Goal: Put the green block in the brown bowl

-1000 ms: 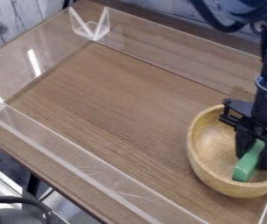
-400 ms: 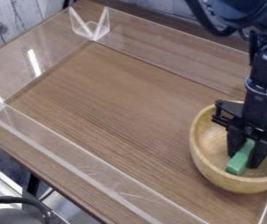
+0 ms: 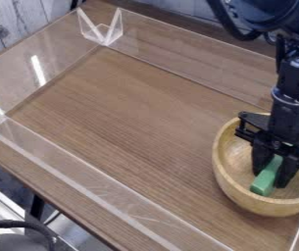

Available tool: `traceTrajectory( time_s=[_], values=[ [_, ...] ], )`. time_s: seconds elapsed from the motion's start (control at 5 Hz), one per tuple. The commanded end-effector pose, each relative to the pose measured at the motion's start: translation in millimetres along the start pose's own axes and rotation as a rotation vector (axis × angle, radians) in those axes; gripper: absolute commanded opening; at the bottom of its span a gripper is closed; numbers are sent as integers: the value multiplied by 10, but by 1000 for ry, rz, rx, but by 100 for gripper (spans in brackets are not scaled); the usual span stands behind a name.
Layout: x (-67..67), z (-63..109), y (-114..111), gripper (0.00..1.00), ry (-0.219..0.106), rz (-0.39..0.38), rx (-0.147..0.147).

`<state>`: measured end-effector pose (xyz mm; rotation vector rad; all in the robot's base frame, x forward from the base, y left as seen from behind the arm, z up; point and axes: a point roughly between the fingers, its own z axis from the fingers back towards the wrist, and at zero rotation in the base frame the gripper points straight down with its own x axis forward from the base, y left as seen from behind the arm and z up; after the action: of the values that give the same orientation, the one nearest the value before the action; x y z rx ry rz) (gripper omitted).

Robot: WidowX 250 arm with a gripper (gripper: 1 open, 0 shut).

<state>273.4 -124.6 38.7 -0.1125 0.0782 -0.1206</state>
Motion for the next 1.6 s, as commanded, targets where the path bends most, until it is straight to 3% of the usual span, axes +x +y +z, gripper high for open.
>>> traceTrajectory(
  time_s=[0.0, 0.6, 1.4],
  values=[
    [80, 12, 13, 0, -28, 4, -5],
    [87, -100, 58, 0, -5, 8, 4],
    [72, 27, 94, 0, -4, 11, 0]
  ],
)
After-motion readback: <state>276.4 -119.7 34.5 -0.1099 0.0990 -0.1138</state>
